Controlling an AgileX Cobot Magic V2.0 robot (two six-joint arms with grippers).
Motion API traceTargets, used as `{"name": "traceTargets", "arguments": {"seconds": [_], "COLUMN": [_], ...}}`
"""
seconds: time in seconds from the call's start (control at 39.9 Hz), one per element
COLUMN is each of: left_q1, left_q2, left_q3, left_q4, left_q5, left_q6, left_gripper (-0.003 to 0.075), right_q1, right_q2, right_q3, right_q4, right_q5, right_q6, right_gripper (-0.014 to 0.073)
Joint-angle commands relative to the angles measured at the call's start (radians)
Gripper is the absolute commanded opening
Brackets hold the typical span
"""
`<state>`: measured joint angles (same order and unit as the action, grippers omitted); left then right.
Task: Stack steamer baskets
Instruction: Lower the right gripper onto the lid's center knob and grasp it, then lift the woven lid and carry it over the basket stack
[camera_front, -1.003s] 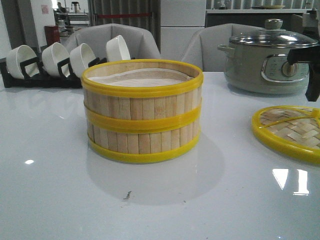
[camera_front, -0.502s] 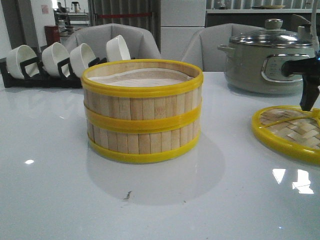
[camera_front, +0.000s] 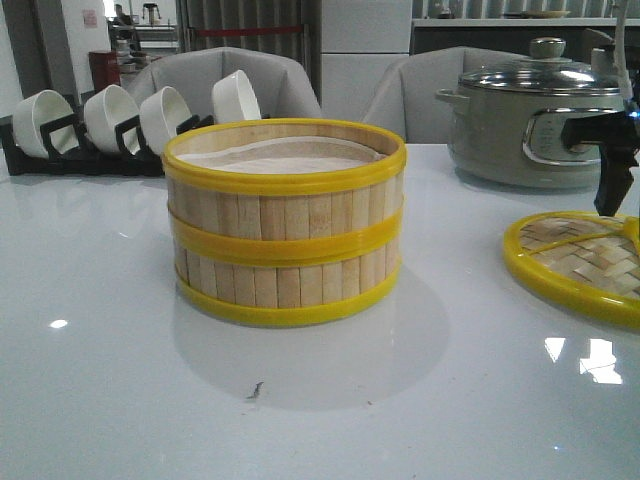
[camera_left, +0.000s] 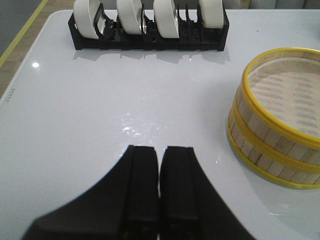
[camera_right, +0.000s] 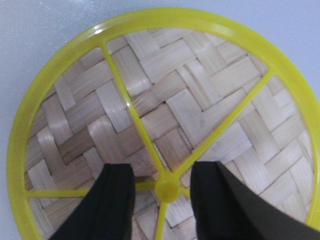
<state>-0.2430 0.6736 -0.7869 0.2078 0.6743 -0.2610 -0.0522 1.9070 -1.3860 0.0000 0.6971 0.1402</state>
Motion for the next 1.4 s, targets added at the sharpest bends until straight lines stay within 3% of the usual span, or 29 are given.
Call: {"name": "traceTargets", "arguments": {"seconds": [0.0, 0.55, 0.83, 1.13, 1.38], "left_q1": [-0.007, -0.007, -0.007, -0.007, -0.007], "left_q2": [-0.001, -0.001, -0.001, -0.001, -0.001], "left_q3": [-0.029, -0.029, -0.029, -0.029, -0.029], "left_q4": [0.010, 0.010, 0.010, 0.010, 0.010], "left_q5": [-0.074, -0.074, -0.074, -0.074, -0.074], "left_q6": [-0.010, -0.010, -0.010, -0.010, -0.010], "left_gripper": [0.0088, 0.0088, 0.0088, 0.0088, 0.0088], "right_q1": [-0.007, -0.007, -0.007, 0.036, 0.140], "right_q2": [-0.038, -0.013, -0.013, -0.071, -0.105], "right_q3": [-0.032, -0.034, -0.034, -0.055, -0.303], "right_q4": [0.000, 0.000, 0.000, 0.000, 0.000], "right_q5": [-0.005, -0.009, -0.002, 0.019, 0.212], "right_q6": [-0.013, -0.013, -0.013, -0.013, -0.013], "right_gripper": [0.0381, 0.0367, 0.0043, 0.0056, 0.0056]}}
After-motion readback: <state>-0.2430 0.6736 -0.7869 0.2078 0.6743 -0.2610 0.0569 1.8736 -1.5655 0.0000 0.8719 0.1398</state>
